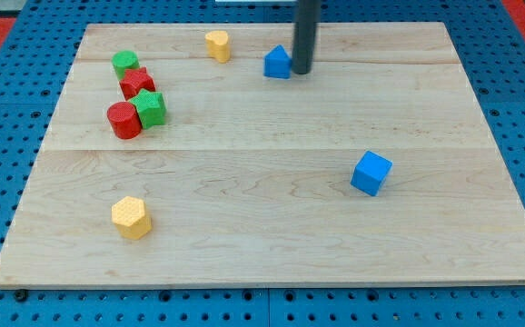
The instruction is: Push the blue cube towards the top center of the board
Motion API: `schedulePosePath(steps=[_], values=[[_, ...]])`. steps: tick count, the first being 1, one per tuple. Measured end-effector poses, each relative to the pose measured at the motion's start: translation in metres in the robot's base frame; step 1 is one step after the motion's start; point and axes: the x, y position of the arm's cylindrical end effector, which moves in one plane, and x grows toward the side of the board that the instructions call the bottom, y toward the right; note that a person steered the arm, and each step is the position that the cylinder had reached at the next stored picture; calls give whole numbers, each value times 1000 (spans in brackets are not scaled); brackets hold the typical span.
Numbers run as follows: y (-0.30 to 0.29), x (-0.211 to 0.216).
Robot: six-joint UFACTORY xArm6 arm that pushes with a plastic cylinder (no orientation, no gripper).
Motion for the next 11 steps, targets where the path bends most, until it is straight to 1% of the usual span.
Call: schedulePosePath(steps=[1,2,3,4,5,6,7,8,9,10,11], values=[[-65,-3],[-26,25],[50,24],[80,47],[128,109],[157,175],[139,221],[41,229],[44,239],[77,285],[88,239]])
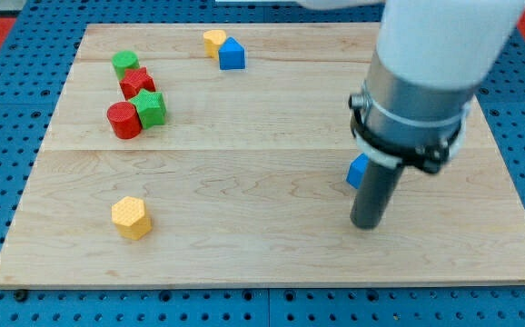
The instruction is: Push the blue cube towards the top center of the board
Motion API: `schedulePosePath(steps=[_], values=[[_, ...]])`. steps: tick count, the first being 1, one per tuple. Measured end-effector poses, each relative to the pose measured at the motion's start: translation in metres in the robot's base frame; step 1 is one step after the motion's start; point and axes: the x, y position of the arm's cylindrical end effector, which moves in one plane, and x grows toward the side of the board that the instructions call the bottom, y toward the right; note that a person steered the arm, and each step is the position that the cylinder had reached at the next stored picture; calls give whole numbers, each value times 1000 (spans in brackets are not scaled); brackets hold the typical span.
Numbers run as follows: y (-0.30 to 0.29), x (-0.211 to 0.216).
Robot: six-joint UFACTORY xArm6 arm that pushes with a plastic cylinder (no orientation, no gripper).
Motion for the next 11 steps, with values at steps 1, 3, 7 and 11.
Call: schedulePosePath(steps=[1,3,7,11], values=[[0,-20],[32,-34],[-96,-173],[-150,-156]])
